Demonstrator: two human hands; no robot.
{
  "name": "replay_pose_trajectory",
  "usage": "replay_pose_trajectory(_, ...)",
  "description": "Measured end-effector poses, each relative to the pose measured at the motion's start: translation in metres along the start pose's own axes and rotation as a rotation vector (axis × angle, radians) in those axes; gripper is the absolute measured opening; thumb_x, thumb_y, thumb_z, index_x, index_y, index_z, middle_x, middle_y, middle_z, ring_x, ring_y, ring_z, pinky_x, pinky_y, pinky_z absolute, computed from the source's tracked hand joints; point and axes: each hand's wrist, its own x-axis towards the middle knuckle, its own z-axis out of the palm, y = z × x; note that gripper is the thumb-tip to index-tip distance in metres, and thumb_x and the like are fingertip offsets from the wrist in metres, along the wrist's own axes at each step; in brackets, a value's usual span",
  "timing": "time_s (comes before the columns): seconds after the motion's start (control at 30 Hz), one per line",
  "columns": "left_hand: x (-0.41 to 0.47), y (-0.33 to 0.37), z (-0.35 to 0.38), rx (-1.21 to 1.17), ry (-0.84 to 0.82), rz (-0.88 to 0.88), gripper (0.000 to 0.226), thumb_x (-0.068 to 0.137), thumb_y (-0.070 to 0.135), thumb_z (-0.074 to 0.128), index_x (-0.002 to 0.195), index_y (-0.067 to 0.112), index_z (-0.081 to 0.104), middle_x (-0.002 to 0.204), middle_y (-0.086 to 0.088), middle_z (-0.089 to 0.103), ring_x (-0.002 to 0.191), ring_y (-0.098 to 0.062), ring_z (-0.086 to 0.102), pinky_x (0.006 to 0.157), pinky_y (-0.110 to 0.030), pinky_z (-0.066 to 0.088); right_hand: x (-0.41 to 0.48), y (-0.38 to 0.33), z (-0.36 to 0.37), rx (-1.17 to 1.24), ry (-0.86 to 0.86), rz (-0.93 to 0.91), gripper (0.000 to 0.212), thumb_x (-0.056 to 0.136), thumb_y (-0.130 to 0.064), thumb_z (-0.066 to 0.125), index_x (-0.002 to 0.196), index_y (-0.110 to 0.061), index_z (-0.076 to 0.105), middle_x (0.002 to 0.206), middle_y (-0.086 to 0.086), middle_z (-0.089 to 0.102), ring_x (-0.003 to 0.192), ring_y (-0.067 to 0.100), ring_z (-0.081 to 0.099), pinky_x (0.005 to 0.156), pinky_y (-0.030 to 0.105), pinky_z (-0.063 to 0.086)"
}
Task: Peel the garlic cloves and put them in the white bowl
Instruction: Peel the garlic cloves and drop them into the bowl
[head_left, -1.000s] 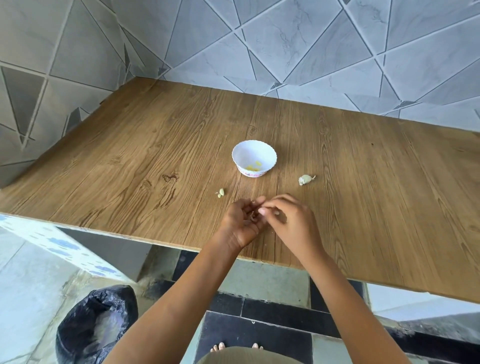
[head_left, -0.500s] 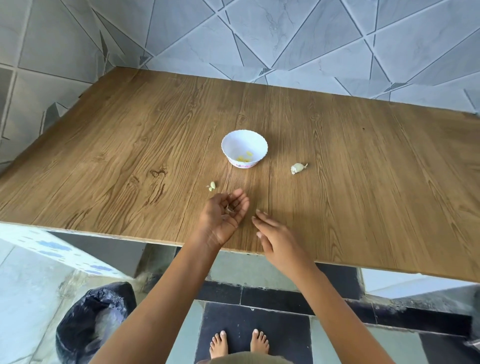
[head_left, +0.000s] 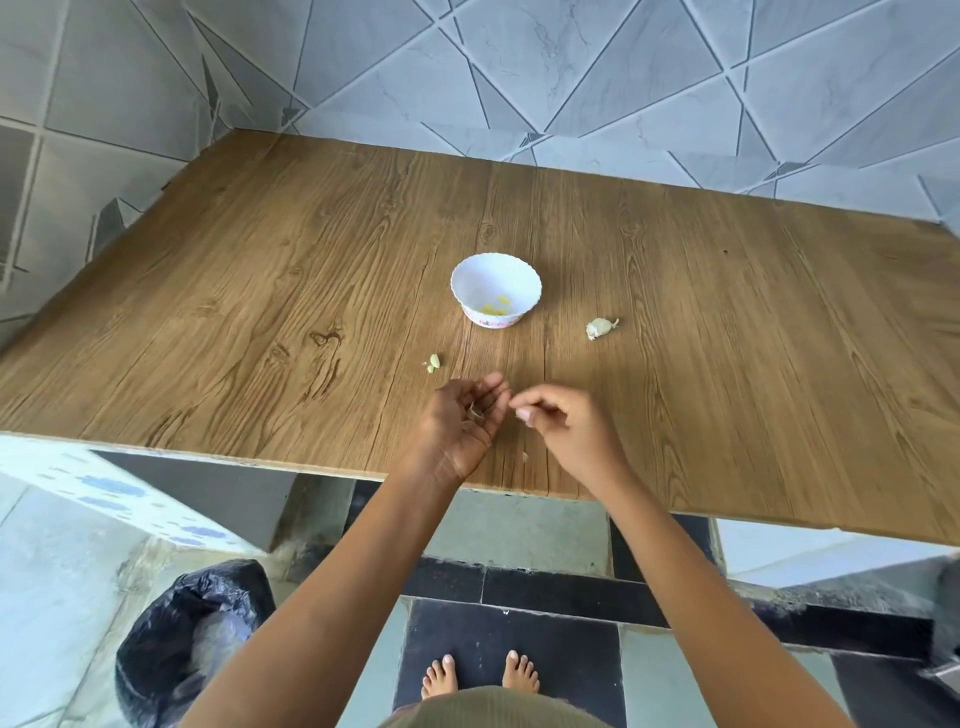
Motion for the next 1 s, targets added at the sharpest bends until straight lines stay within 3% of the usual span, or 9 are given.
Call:
replay_pose_trajectory(0.1, 0.0, 0.001, 0.005, 0.021, 0.003, -0.008, 0.034, 0.099, 0.011, 0.034, 0.08, -0.005, 0.058, 0.064, -0.013, 0.065, 0.073, -0.021, 0.06, 0.061, -0.027, 0.057, 0.011, -0.017, -0.013, 0.186, -0.009, -0.031, 0.032, 0.086, 0.008, 0.059, 0.089, -0.022, 0.07, 0.088, -0.011, 0.071, 0.083, 0.006, 0.068, 0.08, 0.021, 0.053)
replay_pose_trajectory(0.23, 0.001, -0.005, 0.01, 0.051, 0.024, -0.031, 0.028, 0.098, 0.01, 0.036, 0.079, 0.0, 0.055, 0.074, -0.01, 0.055, 0.068, -0.016, 0.054, 0.052, -0.026, 0.056, 0.022, -0.028, -0.01, 0.037, -0.12, -0.031, 0.031, 0.084, 0.013, 0.053, 0.096, -0.01, 0.07, 0.092, 0.001, 0.072, 0.088, 0.006, 0.068, 0.082, 0.014, 0.05)
replay_pose_trajectory(0.37, 0.003, -0.007, 0.008, 0.084, 0.004, -0.059, 0.031, 0.098, 0.01, 0.034, 0.079, 0.001, 0.056, 0.069, -0.009, 0.059, 0.061, -0.014, 0.059, 0.049, -0.022, 0.054, 0.02, -0.026, -0.001, -0.191, -0.035, -0.14, 0.024, 0.078, 0.011, 0.06, 0.09, -0.008, 0.071, 0.082, -0.003, 0.067, 0.078, 0.01, 0.065, 0.073, 0.015, 0.051)
replay_pose_trajectory(0.53, 0.004, -0.008, 0.004, 0.09, 0.003, -0.057, 0.026, 0.097, 0.01, 0.039, 0.077, 0.002, 0.054, 0.072, -0.009, 0.055, 0.047, -0.011, 0.058, 0.05, -0.021, 0.054, 0.016, -0.02, 0.006, -0.253, 0.074, -0.159, 0.018, 0.068, 0.002, 0.078, 0.075, -0.009, 0.066, 0.068, -0.01, 0.059, 0.06, 0.011, 0.057, 0.055, 0.025, 0.048)
replay_pose_trajectory(0.63, 0.002, -0.008, 0.002, 0.062, -0.012, -0.059, 0.027, 0.097, 0.01, 0.038, 0.078, 0.0, 0.055, 0.074, -0.011, 0.059, 0.066, -0.016, 0.058, 0.055, -0.024, 0.055, 0.01, -0.019, 0.004, -0.208, 0.061, -0.168, 0.011, 0.077, -0.004, 0.074, 0.086, -0.01, 0.074, 0.083, -0.005, 0.072, 0.075, 0.01, 0.067, 0.07, 0.023, 0.053)
replay_pose_trajectory(0.73, 0.0, -0.006, 0.002, 0.048, -0.008, -0.055, 0.034, 0.098, 0.01, 0.037, 0.074, -0.002, 0.058, 0.058, -0.009, 0.061, 0.069, -0.018, 0.056, 0.052, -0.024, 0.055, -0.002, -0.019, -0.002, -0.204, 0.027, -0.181, 0.023, 0.087, -0.003, 0.062, 0.105, -0.013, 0.072, 0.106, -0.004, 0.071, 0.094, 0.005, 0.065, 0.085, 0.018, 0.051)
replay_pose_trajectory(0.83, -0.001, -0.003, 0.0, 0.038, -0.032, -0.059, 0.035, 0.098, 0.01, 0.035, 0.078, -0.004, 0.06, 0.064, -0.012, 0.065, 0.075, -0.02, 0.059, 0.062, -0.026, 0.056, -0.014, -0.01, -0.01, -0.22, 0.054, -0.156, 0.025, 0.085, -0.004, 0.065, 0.108, -0.013, 0.07, 0.1, -0.004, 0.071, 0.086, 0.006, 0.065, 0.078, 0.019, 0.053)
replay_pose_trajectory(1.0, 0.001, 0.001, -0.005, 0.032, -0.017, -0.035, 0.034, 0.098, 0.01, 0.035, 0.082, -0.005, 0.06, 0.063, -0.01, 0.068, 0.08, -0.02, 0.062, 0.07, -0.027, 0.056, -0.029, 0.002, -0.007, -0.335, -0.127, 0.086, 0.033, 0.074, -0.023, 0.078, 0.102, -0.009, 0.07, 0.094, 0.0, 0.069, 0.076, 0.006, 0.058, 0.072, 0.022, 0.051)
